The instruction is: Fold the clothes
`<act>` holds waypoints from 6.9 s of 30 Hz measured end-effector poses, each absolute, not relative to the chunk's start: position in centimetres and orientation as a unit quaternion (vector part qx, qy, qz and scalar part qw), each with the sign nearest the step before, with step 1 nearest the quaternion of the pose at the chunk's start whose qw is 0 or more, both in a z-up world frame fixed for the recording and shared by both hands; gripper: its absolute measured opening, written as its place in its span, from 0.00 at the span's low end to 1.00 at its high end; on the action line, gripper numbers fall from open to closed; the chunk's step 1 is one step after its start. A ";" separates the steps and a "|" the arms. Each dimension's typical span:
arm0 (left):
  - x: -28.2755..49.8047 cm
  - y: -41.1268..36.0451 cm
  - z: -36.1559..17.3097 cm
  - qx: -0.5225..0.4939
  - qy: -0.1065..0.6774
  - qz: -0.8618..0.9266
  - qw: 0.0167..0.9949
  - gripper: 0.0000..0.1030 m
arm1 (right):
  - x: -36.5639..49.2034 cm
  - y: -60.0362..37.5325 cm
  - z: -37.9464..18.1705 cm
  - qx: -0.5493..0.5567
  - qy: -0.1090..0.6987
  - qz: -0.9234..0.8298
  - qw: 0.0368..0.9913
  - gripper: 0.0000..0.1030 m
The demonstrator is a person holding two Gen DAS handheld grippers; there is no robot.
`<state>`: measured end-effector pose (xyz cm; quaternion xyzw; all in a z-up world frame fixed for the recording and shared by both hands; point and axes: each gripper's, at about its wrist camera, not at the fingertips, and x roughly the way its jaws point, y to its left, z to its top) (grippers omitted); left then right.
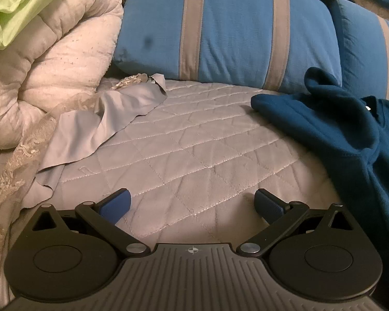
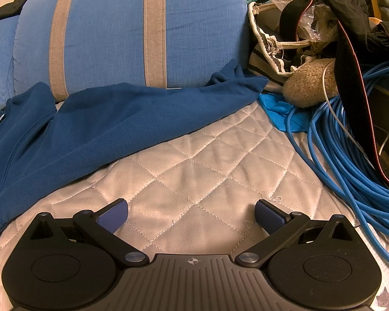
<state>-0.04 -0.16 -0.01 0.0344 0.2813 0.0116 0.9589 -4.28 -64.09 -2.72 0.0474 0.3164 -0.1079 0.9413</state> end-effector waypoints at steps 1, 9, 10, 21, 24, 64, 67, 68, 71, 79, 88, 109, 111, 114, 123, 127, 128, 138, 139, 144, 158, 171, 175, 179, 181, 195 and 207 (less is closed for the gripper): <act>-0.1 -0.3 0.0 0.040 0.280 0.014 0.959 1.00 | -4.2 -64.4 -2.6 0.047 0.319 -0.108 0.940 1.00; -0.4 -1.6 -0.1 0.081 0.271 0.031 0.959 1.00 | -4.6 -64.5 -2.1 0.039 0.313 -0.123 0.941 1.00; -0.4 -1.8 -0.1 0.086 0.270 0.033 0.958 1.00 | -4.7 -64.2 -2.1 0.038 0.314 -0.128 0.940 1.00; -0.6 -0.9 0.8 0.025 0.317 0.038 0.947 1.00 | -7.3 -62.0 -1.2 0.068 0.315 -0.164 0.932 1.00; -1.1 -0.8 1.3 0.030 0.336 0.029 0.941 1.00 | -8.0 -62.0 -0.7 0.080 0.323 -0.164 0.929 1.00; -9.8 -9.8 24.3 0.036 0.217 -0.122 0.968 1.00 | -12.4 -50.3 22.0 -0.049 0.280 -0.170 0.944 1.00; -10.3 -10.3 23.6 0.030 0.221 -0.130 0.966 1.00 | -12.6 -50.0 22.1 -0.051 0.277 -0.165 0.945 1.00; -10.4 -10.4 23.4 0.028 0.223 -0.131 0.965 1.00 | -12.7 -50.0 22.1 -0.052 0.276 -0.164 0.946 1.00; -10.6 -10.8 22.8 0.025 0.228 -0.131 0.964 1.00 | -12.6 -50.1 21.9 -0.046 0.278 -0.166 0.945 1.00; -11.3 -12.5 20.3 0.038 0.252 -0.119 0.960 1.00 | -12.1 -51.0 19.9 -0.042 0.286 -0.158 0.944 1.00; -13.0 -13.7 15.3 0.046 0.288 -0.118 0.949 1.00 | -10.0 -54.9 11.2 0.014 0.332 -0.130 0.934 1.00; -12.7 -13.9 14.1 0.051 0.297 -0.088 0.950 1.00 | -2.6 -58.5 3.0 0.160 0.327 -0.091 0.927 0.77; -12.7 -13.9 14.0 0.051 0.297 -0.086 0.950 1.00 | -1.3 -58.5 2.4 0.168 0.333 -0.091 0.924 0.70; -12.7 -13.9 14.0 0.051 0.297 -0.084 0.950 1.00 | 0.2 -58.3 1.3 0.170 0.343 -0.094 0.919 0.57; -12.7 -13.5 13.9 0.048 0.295 -0.089 0.950 1.00 | -0.1 -54.3 2.6 0.084 0.332 -0.070 0.937 0.11; -12.7 -13.4 14.0 0.045 0.293 -0.088 0.951 1.00 | -2.6 -52.2 4.5 0.073 0.321 -0.031 0.944 0.11; -12.6 -13.4 14.0 0.044 0.293 -0.088 0.951 1.00 | -3.2 -51.6 5.0 0.072 0.320 -0.019 0.944 0.11; -12.8 -13.6 14.0 0.043 0.292 -0.086 0.952 1.00 | -7.8 -46.4 7.1 0.055 0.344 0.085 0.934 0.11; -12.8 -13.6 14.0 0.043 0.292 -0.085 0.952 1.00 | -7.9 -46.3 7.1 0.055 0.348 0.092 0.931 0.12; -12.9 -13.4 14.0 0.044 0.290 -0.085 0.952 1.00 | -9.6 -47.3 7.3 0.070 0.337 0.123 0.931 0.39; -12.9 -13.4 14.0 0.051 0.290 -0.081 0.952 1.00 | -8.0 -61.8 3.8 0.211 0.308 -0.110 0.921 0.50; -12.7 -13.7 13.9 0.059 0.295 -0.077 0.951 1.00 | -2.7 -66.4 -0.8 0.292 0.309 -0.152 0.892 0.22; -12.7 -13.7 13.9 0.060 0.295 -0.076 0.951 1.00 | -2.9 -66.6 1.1 0.292 0.307 -0.136 0.895 0.09; -12.7 -13.8 13.9 0.062 0.294 -0.075 0.951 1.00 | -4.6 -65.8 4.6 0.237 0.289 -0.135 0.918 0.08; -12.7 -13.8 13.9 0.063 0.294 -0.075 0.951 1.00 | -4.4 -65.1 5.2 0.217 0.291 -0.129 0.923 0.08; -12.6 -14.0 13.8 0.069 0.295 -0.069 0.951 1.00 | 0.7 -62.2 4.6 0.164 0.320 -0.103 0.928 0.08; -12.6 -14.1 13.7 0.074 0.295 -0.069 0.950 1.00 | 0.4 -60.6 6.2 0.143 0.314 -0.009 0.939 0.60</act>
